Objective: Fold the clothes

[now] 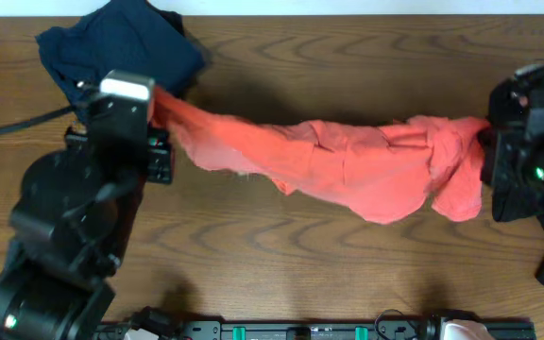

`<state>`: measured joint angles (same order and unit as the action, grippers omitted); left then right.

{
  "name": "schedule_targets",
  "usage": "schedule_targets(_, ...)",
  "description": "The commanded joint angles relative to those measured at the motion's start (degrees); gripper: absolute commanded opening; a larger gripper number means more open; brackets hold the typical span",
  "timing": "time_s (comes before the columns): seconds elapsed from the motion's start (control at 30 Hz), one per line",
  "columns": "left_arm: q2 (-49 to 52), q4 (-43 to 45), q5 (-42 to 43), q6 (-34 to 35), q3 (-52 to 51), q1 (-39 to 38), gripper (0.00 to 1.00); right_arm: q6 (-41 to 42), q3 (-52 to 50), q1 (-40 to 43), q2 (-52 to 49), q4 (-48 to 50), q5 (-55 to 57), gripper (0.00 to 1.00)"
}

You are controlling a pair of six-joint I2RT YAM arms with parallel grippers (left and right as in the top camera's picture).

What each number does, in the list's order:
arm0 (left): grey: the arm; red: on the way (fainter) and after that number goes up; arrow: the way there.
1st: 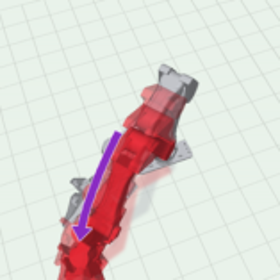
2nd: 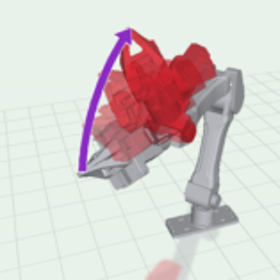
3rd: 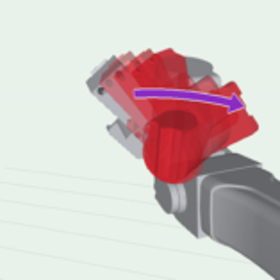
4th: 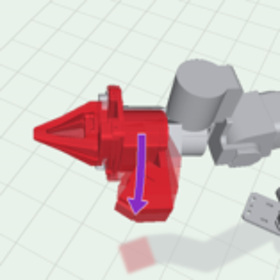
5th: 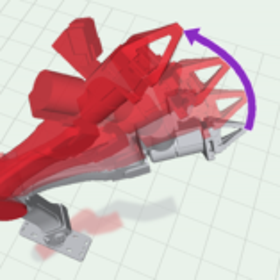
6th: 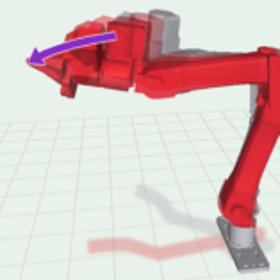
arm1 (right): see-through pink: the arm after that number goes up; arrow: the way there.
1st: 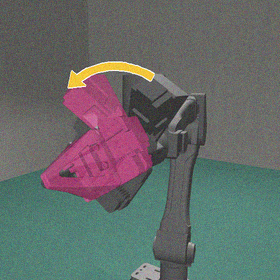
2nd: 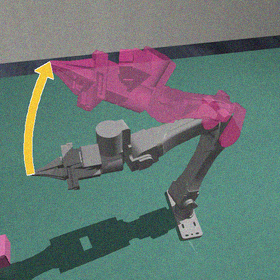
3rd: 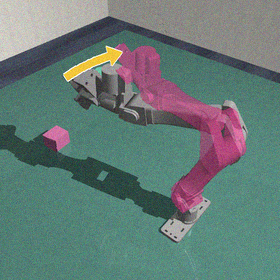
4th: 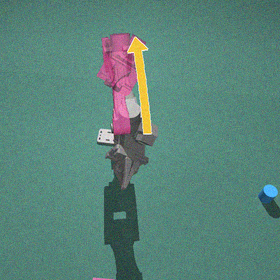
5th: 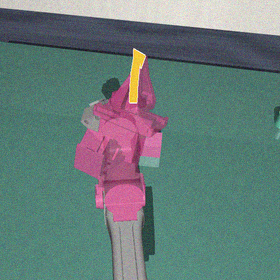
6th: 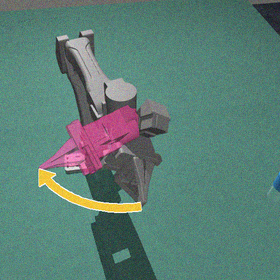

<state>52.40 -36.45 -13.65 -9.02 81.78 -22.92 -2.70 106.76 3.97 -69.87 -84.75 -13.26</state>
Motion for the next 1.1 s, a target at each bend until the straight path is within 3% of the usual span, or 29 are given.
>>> schedule_targets(0.0, -0.6, -0.2, -1.0, -0.3, 0.4, 0.2, 0.06, 0.5, 0.3, 0.6, 1.4, 0.6, 0.0, 0.01)
schedule_targets(0.2, 2.4, -0.7, -1.0, -0.3, 0.4, 0.2, 0.06, 0.5, 0.3, 0.6, -5.0, 2.9, -0.3, 0.01)
schedule_targets(0.47, 13.3, -0.9, -1.0, -0.3, 0.4, 0.2, 0.06, -1.3, 0.3, 0.5, -25.9, 6.4, -2.5, 0.01)
schedule_targets(0.77, 23.6, -0.8, -1.0, -0.3, 0.4, 0.2, 0.06, -0.5, 0.3, 0.5, -48.6, 32.0, -5.5, 0.02)
schedule_targets(0.8, 24.3, -0.8, -1.0, -0.3, 0.4, 0.2, 0.06, -0.5, 0.3, 0.5, -49.6, 33.6, -5.9, 0.10)
schedule_targets(0.87, 25.5, -0.8, -1.0, -0.3, 0.4, 0.2, 0.06, -0.6, 0.3, 0.5, -50.6, 35.7, -6.4, 0.73)
schedule_targets(0.9, 25.9, -0.8, -1.0, -0.3, 0.4, 0.2, 0.06, -0.6, 0.4, 0.5, -50.6, 35.7, -6.5, 0.89)
schedule_targets(0.97, 26.5, -0.8, -1.0, -0.3, 0.4, 0.2, 0.06, -0.6, 1.5, 0.5, -49.6, 33.6, -7.5, 0.99)
schedule_targets(1.07, 26.7, -0.8, -1.0, -0.3, 0.4, 0.3, 0.06, -0.6, 4.0, 0.1, -46.8, 26.7, -8.7, 0.99)
